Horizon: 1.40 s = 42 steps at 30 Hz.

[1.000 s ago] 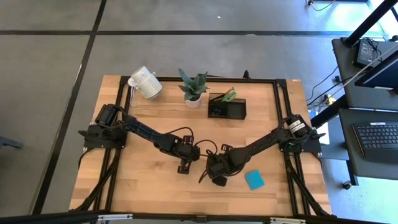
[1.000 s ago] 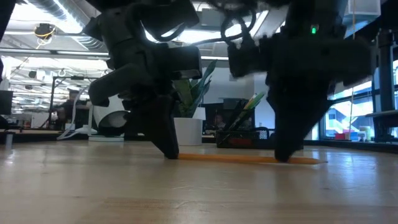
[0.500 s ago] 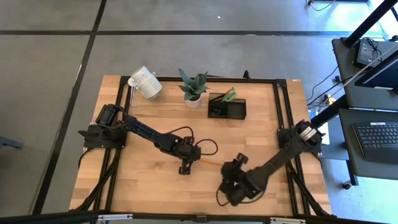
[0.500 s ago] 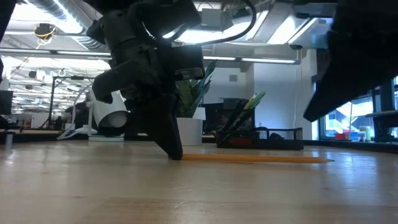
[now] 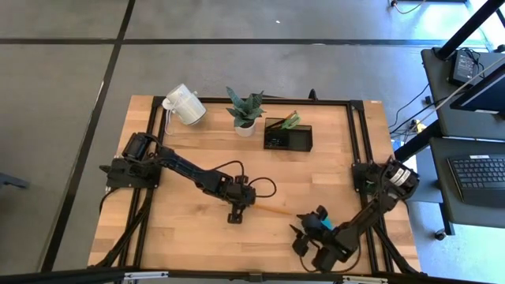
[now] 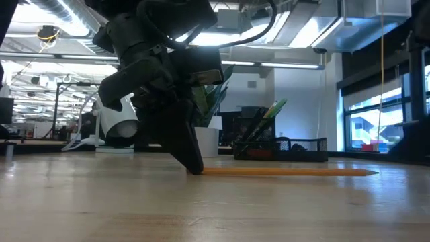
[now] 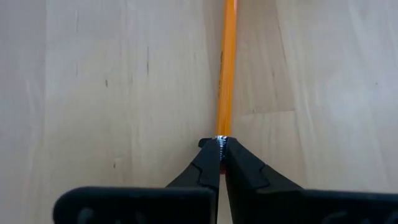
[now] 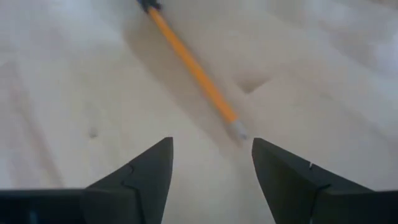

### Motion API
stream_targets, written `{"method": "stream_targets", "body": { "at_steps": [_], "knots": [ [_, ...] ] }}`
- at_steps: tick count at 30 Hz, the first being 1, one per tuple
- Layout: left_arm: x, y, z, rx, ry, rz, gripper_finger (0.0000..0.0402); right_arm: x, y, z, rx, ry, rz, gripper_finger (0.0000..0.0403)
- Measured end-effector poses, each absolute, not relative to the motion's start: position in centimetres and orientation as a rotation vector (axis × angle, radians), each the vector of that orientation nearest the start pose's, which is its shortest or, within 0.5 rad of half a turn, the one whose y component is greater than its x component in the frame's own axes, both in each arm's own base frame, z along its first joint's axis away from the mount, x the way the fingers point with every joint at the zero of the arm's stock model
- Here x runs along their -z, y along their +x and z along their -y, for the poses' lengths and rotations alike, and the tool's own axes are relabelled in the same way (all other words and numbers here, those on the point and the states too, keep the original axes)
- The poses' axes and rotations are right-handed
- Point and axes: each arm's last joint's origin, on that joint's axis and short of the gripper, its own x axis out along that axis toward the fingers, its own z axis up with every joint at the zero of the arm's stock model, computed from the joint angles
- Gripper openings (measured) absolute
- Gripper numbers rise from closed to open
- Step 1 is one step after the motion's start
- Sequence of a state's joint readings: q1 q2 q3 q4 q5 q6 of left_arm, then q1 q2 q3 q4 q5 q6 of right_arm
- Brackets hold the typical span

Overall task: Pick and place office supplies into organizer
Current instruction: Put the orange pencil into the desk organizer

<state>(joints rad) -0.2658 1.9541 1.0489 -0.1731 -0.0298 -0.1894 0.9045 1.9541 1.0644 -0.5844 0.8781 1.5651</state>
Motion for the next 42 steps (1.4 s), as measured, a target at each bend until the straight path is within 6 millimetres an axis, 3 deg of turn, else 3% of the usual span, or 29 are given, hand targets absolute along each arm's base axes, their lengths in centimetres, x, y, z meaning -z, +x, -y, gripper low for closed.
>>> {"method": "stream_targets", "body": {
  "at_steps": [8, 17, 24, 42],
  "knots": [
    [-10.6, 35.1, 9.5, 0.116, -0.024, -1.069, 0.0003, -8.1, 20.2, -23.0, 0.548, 0.293, -0.599, 0.0221],
    [-10.6, 35.2, 9.6, 0.114, -0.026, -1.067, 0.0003, -6.7, 19.3, -21.8, 0.480, 0.193, -0.553, 0.0221],
    [-10.6, 35.3, 9.6, 0.116, -0.028, -1.048, 0.0003, -5.7, 18.8, -20.8, 0.449, 0.217, -0.511, 0.0217],
    [-10.5, 35.6, 9.7, 0.116, -0.033, -1.007, 0.0003, -5.3, 19.6, -19.7, 0.427, 0.170, -0.496, 0.0124]
  ]
}}
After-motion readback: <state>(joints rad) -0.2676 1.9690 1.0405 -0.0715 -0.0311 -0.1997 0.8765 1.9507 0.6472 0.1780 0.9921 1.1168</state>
